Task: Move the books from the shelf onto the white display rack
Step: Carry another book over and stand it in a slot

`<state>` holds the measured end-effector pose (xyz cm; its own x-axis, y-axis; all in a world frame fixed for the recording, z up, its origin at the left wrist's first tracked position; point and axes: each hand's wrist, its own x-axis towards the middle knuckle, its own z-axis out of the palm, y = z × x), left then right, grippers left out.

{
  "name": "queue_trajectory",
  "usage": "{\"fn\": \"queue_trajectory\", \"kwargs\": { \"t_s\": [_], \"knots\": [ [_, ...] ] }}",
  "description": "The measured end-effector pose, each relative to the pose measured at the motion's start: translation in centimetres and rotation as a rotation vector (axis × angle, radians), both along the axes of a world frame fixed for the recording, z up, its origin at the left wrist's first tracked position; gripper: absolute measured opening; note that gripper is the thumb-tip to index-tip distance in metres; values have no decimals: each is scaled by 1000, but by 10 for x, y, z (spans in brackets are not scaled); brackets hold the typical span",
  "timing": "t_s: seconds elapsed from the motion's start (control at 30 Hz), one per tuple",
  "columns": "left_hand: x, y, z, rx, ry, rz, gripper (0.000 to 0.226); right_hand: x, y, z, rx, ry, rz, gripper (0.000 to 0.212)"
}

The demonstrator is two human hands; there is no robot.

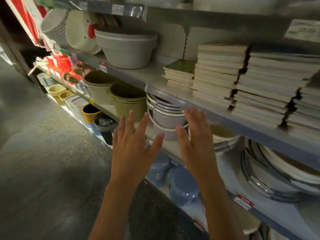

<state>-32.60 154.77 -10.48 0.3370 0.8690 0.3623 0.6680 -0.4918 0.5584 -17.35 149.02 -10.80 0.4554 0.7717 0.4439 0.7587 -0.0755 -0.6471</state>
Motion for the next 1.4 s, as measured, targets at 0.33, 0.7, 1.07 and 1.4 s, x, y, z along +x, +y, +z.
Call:
{"fn": "queue_trajectory", "kwargs": {
  "t_s": [0.33,0.7,1.07,1.4],
  "knots": [
    [8,150,-3,-53,-53,-106,86,15,141,-6,40,0,-66,75],
    [23,321,-5,-120,-61,-500,87,-6,252,7,52,14,-426,78],
    [103,375,5,-100,-146,-674,57,37,286,-3,100,4,-599,76],
    [200,431,-10,-190,-221,-705,53,127,343,-22,104,-131,-616,73]
  ]
}}
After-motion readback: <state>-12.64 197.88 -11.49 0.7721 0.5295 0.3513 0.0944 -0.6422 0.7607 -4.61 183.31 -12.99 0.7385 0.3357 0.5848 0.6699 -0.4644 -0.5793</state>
